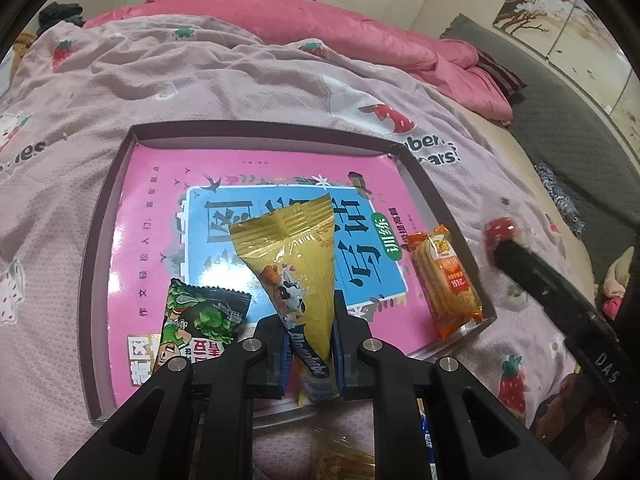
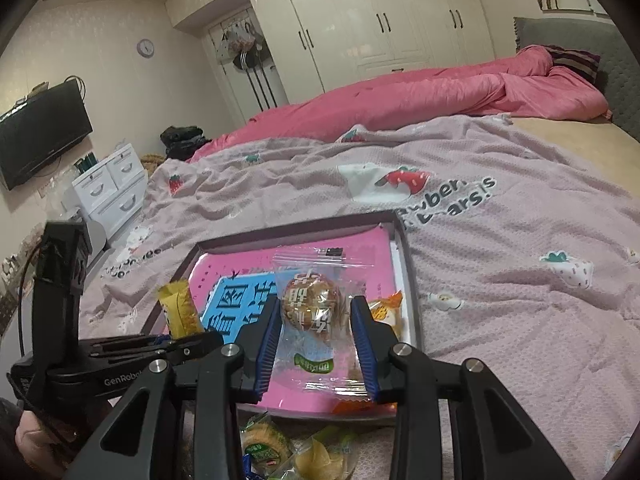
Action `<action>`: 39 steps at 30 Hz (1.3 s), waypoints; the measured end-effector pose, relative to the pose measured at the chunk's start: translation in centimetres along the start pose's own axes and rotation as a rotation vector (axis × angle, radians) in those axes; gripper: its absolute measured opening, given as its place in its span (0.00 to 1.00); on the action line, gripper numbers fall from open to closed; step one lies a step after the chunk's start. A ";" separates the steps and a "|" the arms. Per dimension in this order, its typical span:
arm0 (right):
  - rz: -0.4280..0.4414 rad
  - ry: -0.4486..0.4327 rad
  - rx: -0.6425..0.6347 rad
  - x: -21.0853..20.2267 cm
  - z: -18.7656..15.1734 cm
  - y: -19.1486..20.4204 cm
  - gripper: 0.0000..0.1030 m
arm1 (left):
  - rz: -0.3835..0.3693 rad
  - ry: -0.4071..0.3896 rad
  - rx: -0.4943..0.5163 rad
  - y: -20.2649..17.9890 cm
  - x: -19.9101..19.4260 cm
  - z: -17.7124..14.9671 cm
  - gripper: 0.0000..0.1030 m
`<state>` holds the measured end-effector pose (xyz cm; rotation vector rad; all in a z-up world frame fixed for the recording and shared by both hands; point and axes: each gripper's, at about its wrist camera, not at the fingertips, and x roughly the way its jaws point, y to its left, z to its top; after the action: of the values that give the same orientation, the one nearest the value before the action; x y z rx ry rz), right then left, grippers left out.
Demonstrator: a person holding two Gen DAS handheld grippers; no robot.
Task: Organize snacks
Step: 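Carry the wafer bar and candy bag over the tray with both grippers, then lower both snacks onto the pink book and open both grippers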
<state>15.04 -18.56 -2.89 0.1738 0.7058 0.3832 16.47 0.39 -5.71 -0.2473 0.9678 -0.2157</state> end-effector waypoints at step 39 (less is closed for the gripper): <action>-0.006 0.157 -0.066 3.9 -2.1 1.0 0.35 | -0.007 0.058 0.061 -1.0 0.4 -1.3 0.19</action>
<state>16.09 -15.99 -6.54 0.0799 0.8474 0.4168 15.55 -0.81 -6.47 -0.1888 1.0164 -0.2595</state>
